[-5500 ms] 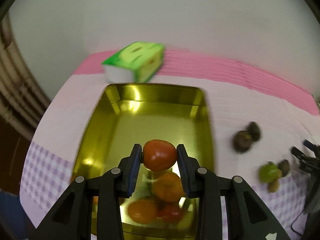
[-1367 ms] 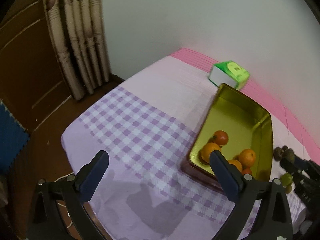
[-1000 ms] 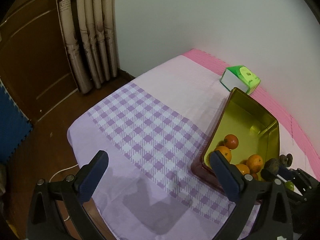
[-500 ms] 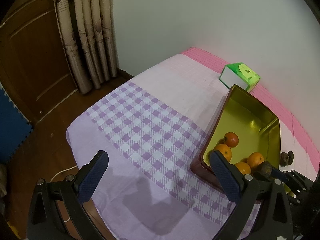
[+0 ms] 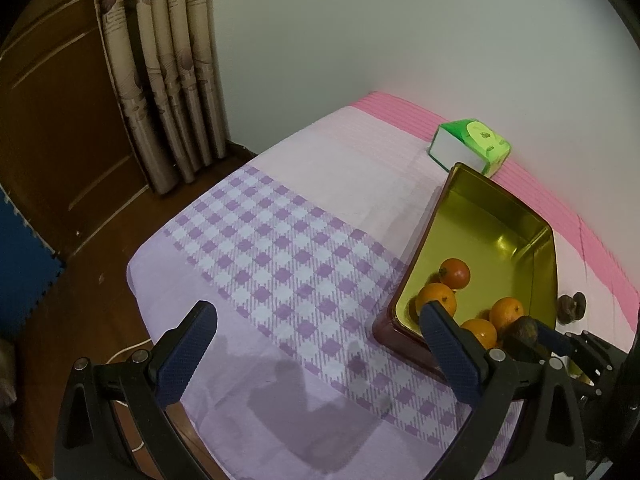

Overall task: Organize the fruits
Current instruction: 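Carry the dark brown fruit into the tin and open the right gripper, then withdraw the right gripper from the tin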

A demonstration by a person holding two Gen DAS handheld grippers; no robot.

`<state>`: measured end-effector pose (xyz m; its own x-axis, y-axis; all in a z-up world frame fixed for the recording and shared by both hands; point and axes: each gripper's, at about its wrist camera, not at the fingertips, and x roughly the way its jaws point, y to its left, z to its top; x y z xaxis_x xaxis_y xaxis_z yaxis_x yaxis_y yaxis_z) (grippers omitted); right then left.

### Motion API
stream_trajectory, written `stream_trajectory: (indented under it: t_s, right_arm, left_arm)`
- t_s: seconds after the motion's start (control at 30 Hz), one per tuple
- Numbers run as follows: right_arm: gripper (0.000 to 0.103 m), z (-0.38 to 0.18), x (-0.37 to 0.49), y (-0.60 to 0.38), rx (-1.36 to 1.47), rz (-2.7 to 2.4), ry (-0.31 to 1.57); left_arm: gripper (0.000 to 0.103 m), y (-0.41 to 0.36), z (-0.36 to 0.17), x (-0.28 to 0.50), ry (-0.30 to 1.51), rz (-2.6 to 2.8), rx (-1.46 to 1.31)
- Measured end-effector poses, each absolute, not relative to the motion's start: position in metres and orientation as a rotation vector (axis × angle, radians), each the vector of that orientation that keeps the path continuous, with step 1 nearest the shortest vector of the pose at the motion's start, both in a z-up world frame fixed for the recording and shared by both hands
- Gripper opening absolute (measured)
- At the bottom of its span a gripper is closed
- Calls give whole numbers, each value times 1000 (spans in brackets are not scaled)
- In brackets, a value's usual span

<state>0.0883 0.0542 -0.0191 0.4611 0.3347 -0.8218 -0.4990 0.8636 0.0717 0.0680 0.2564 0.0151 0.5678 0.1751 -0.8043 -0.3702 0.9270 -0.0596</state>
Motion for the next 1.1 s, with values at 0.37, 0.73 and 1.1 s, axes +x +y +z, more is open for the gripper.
stream_trajectory:
  t_s: [0.37, 0.73, 1.1]
  right_arm:
    - [57, 13, 83, 39, -131, 499, 887]
    - [78, 27, 83, -110, -12, 170, 813]
    - [82, -41, 78, -245, 64, -121, 945]
  left_arm:
    - [101, 247, 15, 70, 915, 297, -195]
    - [101, 212, 25, 67, 848, 189, -77]
    - [101, 129, 28, 66, 832, -72, 82]
